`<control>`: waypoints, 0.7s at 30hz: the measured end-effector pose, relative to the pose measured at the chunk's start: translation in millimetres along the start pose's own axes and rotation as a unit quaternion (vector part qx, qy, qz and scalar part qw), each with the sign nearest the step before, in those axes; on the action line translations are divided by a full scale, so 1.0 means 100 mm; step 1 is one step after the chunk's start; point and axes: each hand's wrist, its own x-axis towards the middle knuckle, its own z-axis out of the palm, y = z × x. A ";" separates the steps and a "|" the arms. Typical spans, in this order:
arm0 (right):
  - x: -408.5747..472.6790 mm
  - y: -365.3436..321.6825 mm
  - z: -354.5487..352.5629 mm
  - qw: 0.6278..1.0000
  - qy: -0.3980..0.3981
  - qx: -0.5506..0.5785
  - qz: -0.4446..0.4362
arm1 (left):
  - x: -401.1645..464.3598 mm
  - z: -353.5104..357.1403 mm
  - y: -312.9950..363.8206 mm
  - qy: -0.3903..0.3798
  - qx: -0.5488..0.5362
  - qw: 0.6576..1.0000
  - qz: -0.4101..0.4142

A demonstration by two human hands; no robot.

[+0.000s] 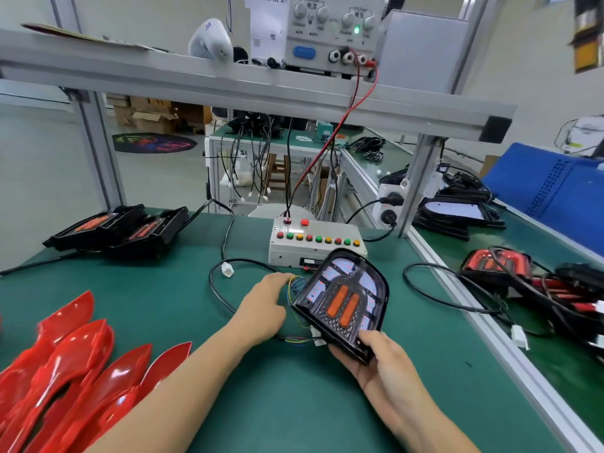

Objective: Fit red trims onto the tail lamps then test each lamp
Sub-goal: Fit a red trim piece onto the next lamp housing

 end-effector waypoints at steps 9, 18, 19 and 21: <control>-0.03 -0.09 -0.15 1.000 0.017 0.001 0.021 | 0.22 0.04 -0.06 -0.049 0.217 0.975 0.014; -0.02 -0.18 -0.25 0.999 0.037 0.006 0.000 | 0.31 0.07 -0.28 -0.017 0.334 0.939 0.073; -0.03 -0.18 -0.28 0.999 0.040 0.009 -0.002 | 0.31 0.06 -0.28 0.003 0.321 0.945 0.061; -0.04 -0.19 -0.34 0.999 0.043 0.008 -0.003 | 0.30 0.04 -0.22 0.073 0.189 0.978 0.055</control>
